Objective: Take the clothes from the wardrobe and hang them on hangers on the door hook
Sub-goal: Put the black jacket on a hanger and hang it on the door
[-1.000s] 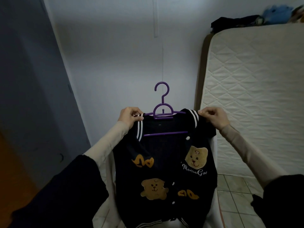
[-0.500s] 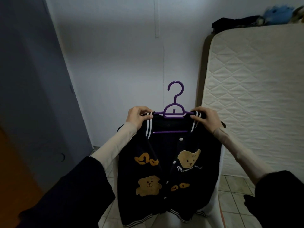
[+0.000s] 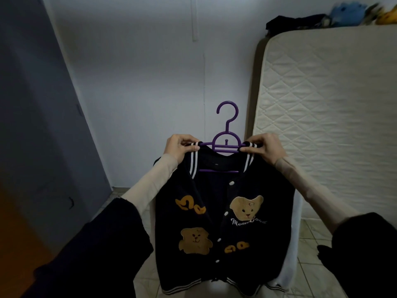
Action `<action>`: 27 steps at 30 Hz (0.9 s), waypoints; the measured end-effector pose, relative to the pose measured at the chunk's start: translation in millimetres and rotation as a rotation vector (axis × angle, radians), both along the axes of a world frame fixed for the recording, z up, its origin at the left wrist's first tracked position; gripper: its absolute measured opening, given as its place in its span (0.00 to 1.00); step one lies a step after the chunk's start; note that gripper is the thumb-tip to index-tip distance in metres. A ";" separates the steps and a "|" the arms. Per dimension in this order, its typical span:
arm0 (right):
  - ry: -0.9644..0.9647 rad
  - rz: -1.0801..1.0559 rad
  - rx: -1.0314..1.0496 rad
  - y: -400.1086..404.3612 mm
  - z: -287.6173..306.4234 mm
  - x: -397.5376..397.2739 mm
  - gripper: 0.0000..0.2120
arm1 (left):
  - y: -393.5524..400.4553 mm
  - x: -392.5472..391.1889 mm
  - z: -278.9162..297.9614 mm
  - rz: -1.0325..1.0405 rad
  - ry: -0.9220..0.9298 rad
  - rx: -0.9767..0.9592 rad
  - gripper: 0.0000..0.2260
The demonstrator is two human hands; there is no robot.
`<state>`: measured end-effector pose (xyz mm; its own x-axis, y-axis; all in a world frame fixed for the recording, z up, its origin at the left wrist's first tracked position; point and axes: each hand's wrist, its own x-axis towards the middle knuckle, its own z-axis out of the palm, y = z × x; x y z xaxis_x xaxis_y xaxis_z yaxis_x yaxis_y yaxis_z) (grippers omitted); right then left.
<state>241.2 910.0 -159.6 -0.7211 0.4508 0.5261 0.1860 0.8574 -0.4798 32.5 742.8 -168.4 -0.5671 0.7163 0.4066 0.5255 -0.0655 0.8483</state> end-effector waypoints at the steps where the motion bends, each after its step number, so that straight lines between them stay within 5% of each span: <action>1: 0.003 -0.002 0.010 -1.2 0.6 0.4 0.11 | 0.2 0.0 -0.5 -0.005 -0.004 0.001 0.12; 13: -0.015 0.027 0.047 -6.9 -1.7 3.0 0.11 | 1.0 -0.7 2.7 -0.067 -0.064 -0.020 0.07; 27: -0.004 0.069 0.033 -17.3 10.2 6.7 0.15 | 21.6 17.6 86.6 -0.071 -0.115 0.258 0.07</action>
